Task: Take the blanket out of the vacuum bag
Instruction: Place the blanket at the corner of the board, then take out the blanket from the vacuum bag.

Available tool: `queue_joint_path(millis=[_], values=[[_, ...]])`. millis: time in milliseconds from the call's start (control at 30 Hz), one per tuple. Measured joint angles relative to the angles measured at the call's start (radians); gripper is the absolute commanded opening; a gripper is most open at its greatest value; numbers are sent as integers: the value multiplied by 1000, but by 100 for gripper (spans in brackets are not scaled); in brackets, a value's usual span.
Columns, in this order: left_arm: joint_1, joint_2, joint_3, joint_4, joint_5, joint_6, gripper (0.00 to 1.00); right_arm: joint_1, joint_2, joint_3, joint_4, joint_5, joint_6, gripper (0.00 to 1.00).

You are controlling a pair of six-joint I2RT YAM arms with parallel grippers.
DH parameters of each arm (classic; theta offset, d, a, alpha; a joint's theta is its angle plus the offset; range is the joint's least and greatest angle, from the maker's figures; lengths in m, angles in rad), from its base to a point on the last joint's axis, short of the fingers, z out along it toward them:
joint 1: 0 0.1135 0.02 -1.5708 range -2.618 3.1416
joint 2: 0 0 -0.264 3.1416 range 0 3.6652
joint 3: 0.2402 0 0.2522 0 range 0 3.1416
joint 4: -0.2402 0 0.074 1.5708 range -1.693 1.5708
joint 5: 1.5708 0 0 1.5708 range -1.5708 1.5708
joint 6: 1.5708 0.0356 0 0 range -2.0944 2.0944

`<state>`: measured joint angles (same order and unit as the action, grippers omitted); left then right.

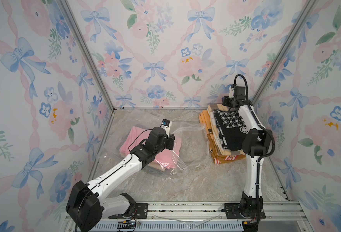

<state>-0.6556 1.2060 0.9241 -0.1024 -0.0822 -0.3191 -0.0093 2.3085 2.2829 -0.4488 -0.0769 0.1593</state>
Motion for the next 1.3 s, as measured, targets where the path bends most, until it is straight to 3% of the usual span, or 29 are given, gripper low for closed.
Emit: queue_joint_path(millis=[167, 267, 533, 667, 867, 1133, 1300], values=[[-3, -24, -2, -1, 32, -3, 0, -17, -269, -98, -60, -6, 39, 34], [-3, -44, -15, 0, 54, -8, 0, -43, -407, -237, -114, -32, 42, 33], [-5, -100, -34, 3, 120, -23, 0, -19, -805, -1008, -109, -73, 110, 35], [-7, -102, -34, 3, 148, -23, 0, 34, -1003, -1229, -92, -85, 174, 34], [-23, -108, 0, -21, 176, -26, 0, 129, -1106, -1387, -40, -80, 239, 33], [-32, -130, 52, -71, 174, -26, 0, 465, -1234, -1470, 19, -44, 369, 35], [-48, -131, 52, -83, 177, -13, 0, 565, -1299, -1514, 120, -40, 465, 62]])
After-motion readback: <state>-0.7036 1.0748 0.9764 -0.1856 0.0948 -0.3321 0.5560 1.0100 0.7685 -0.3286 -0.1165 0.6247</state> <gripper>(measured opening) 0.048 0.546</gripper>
